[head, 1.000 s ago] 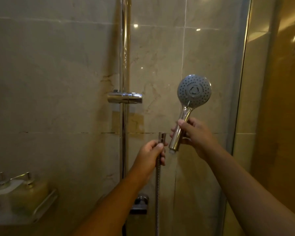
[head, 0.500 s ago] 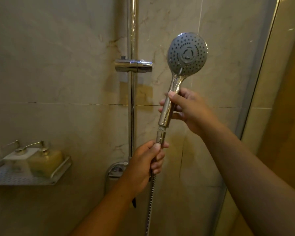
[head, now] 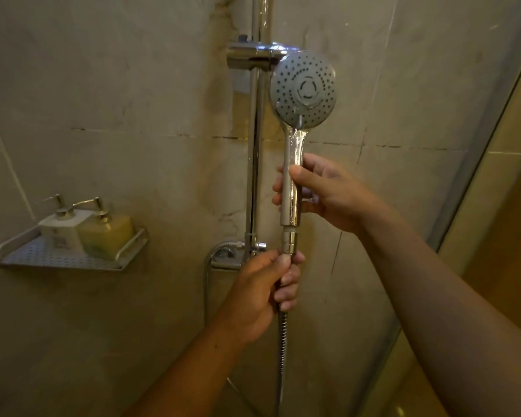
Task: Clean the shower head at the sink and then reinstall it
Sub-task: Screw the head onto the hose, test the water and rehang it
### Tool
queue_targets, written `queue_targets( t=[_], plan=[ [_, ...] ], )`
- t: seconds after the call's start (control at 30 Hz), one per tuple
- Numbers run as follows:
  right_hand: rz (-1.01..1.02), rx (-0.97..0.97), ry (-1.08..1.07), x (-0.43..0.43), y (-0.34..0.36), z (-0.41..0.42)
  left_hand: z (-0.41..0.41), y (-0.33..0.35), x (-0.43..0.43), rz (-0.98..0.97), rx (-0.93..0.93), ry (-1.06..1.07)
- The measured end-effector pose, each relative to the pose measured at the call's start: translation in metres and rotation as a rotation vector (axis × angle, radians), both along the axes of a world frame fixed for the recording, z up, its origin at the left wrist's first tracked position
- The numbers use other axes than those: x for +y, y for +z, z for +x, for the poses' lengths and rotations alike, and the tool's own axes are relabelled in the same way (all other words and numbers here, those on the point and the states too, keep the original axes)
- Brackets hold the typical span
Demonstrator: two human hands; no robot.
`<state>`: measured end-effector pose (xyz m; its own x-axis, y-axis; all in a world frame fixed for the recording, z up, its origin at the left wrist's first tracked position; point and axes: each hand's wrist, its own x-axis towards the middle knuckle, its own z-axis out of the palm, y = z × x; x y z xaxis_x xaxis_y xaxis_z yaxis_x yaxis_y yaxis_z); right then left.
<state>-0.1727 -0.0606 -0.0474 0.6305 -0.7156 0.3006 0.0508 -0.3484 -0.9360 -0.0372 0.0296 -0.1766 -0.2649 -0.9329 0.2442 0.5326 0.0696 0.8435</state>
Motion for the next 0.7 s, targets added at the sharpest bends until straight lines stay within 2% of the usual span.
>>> queue_targets(
  t=[0.3, 0.5, 0.7],
  plan=[
    [0.043, -0.076, 0.093, 0.006, -0.022, 0.012, 0.01, -0.014, 0.01, -0.002, -0.011, 0.038],
    [0.13, -0.14, 0.197, 0.005, -0.038, 0.016, 0.015, -0.027, 0.013, 0.051, 0.159, -0.102],
    [0.132, -0.117, 0.04, 0.007, -0.048, 0.021, 0.025, -0.03, 0.015, 0.025, -0.106, 0.147]
  ],
)
